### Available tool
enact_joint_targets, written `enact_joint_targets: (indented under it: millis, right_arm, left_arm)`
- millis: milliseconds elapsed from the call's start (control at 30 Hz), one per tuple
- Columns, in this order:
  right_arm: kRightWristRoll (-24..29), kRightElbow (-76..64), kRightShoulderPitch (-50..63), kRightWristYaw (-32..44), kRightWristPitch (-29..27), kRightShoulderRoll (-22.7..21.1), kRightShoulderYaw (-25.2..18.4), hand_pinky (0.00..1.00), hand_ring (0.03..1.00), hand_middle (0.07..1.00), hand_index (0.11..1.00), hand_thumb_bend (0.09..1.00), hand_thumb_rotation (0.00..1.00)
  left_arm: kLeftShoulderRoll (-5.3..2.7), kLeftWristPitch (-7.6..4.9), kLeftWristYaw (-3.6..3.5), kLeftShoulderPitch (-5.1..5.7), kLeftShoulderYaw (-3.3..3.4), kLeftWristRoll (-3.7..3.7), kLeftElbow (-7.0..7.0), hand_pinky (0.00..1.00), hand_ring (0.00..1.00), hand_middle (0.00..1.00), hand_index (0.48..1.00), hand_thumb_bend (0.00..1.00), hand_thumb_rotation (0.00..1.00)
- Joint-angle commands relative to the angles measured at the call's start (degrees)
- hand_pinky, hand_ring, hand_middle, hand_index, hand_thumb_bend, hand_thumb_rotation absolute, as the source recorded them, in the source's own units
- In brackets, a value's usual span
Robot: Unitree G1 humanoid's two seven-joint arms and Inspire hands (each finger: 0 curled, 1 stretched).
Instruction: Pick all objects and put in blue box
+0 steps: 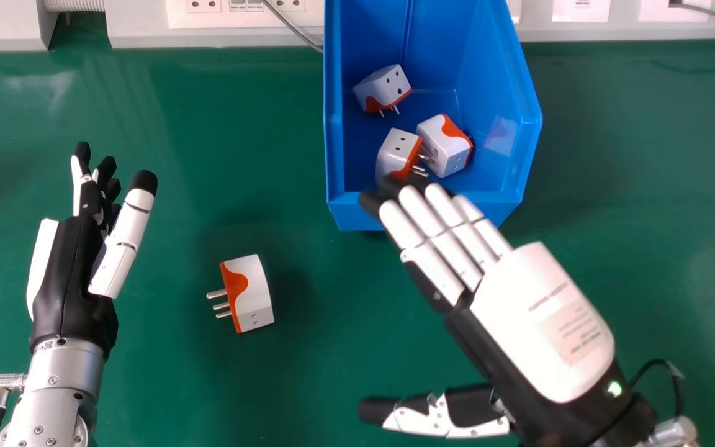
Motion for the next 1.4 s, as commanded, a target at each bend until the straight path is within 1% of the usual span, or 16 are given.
enact_joint_targets:
  millis: [0,67,200,267,400,467,567,667,733,833,900,1033,1133,1300,1367]
  right_arm:
    - [-0.38,0.33,-0.49,0.25,-1.76,0.16,0.46,0.96,1.000,1.000,0.967,0.483,0.48]
    - [-0.56,1.06,-1.39,1.39,-2.32,0.73,1.70,0.94,0.995,0.994,0.958,0.480,0.48]
    - [-0.36,3.37,-4.82,3.82,-2.59,2.37,3.69,0.93,0.986,0.982,0.947,0.481,0.49]
    - [-0.24,5.01,-6.98,4.58,-2.74,3.45,4.40,0.92,0.983,0.979,0.942,0.481,0.49]
    - [-1.15,8.17,-11.31,5.20,-2.23,6.27,6.10,0.89,0.966,0.967,0.924,0.486,0.49]
    - [-1.53,9.53,-12.80,5.29,-2.04,7.42,6.81,0.88,0.961,0.963,0.919,0.490,0.50]
    - [-1.98,12.39,-15.43,5.43,-1.72,9.38,8.40,0.87,0.957,0.961,0.916,0.495,0.50]
    - [-2.11,16.23,-18.72,5.38,-1.50,11.09,9.81,0.87,0.955,0.959,0.915,0.497,0.50]
    - [-2.04,18.86,-21.06,5.65,-1.21,12.21,10.59,0.87,0.956,0.960,0.915,0.499,0.49]
    - [-2.15,22.77,-24.67,6.69,-0.34,13.62,11.79,0.87,0.957,0.962,0.916,0.501,0.50]
    - [-2.20,25.25,-27.02,7.56,0.46,14.35,12.53,0.87,0.960,0.965,0.919,0.503,0.50]
    - [-2.62,29.37,-31.65,10.79,3.10,15.56,13.97,0.88,0.969,0.976,0.935,0.503,0.50]
    - [-2.35,31.33,-34.42,13.41,4.98,16.07,14.70,0.88,0.969,0.976,0.935,0.503,0.50]
    - [-1.68,35.15,-38.57,18.34,9.62,18.15,15.61,0.90,0.984,0.988,0.957,0.511,0.51]
    - [-0.86,36.58,-39.67,20.31,11.95,19.54,15.81,0.90,0.988,0.991,0.964,0.512,0.51]
  left_arm:
    - [0.66,-1.82,0.06,0.28,-0.17,0.84,-0.58,1.00,1.00,1.00,1.000,0.54,0.77]
    - [0.70,-1.96,0.03,0.54,-0.24,1.01,-0.73,1.00,1.00,1.00,1.000,0.54,0.77]
    - [1.06,-2.68,-0.26,0.12,-0.10,1.03,0.66,1.00,1.00,1.00,1.000,0.54,0.77]
    - [1.03,-2.75,-0.28,0.25,-0.18,1.05,0.59,1.00,1.00,1.00,1.000,0.54,0.77]
    - [0.92,-2.56,-0.17,0.26,-0.37,1.43,0.37,1.00,1.00,1.00,1.000,0.54,0.77]
    - [0.87,-2.56,-0.17,0.25,-0.44,1.47,0.41,1.00,1.00,1.00,1.000,0.54,0.77]
    - [0.90,-2.62,-0.33,0.24,-0.37,1.19,0.60,1.00,1.00,1.00,1.000,0.54,0.77]
    - [0.84,-2.63,-0.34,0.11,-0.40,1.13,0.78,1.00,1.00,1.00,1.000,0.54,0.77]
    - [0.76,-2.66,-0.18,0.03,-0.49,1.30,0.84,1.00,1.00,1.00,1.000,0.55,0.78]
    - [0.59,-2.34,0.11,0.06,-0.63,1.47,0.48,1.00,1.00,1.00,1.000,0.55,0.78]
    - [0.59,-2.23,0.15,0.09,-0.69,1.50,0.32,1.00,1.00,1.00,1.000,0.55,0.78]
    - [0.70,-2.71,-0.05,-0.23,-0.61,1.45,1.12,1.00,1.00,1.00,1.000,0.55,0.78]
    - [0.59,-2.62,0.12,-0.42,-0.63,1.57,1.30,1.00,1.00,1.00,1.000,0.55,0.78]
    - [0.23,-2.12,0.63,-0.12,-0.93,1.85,0.24,1.00,1.00,1.00,1.000,0.56,0.79]
    - [0.08,-2.05,0.71,0.06,-1.02,1.80,-0.22,1.00,1.00,1.00,1.000,0.57,0.79]
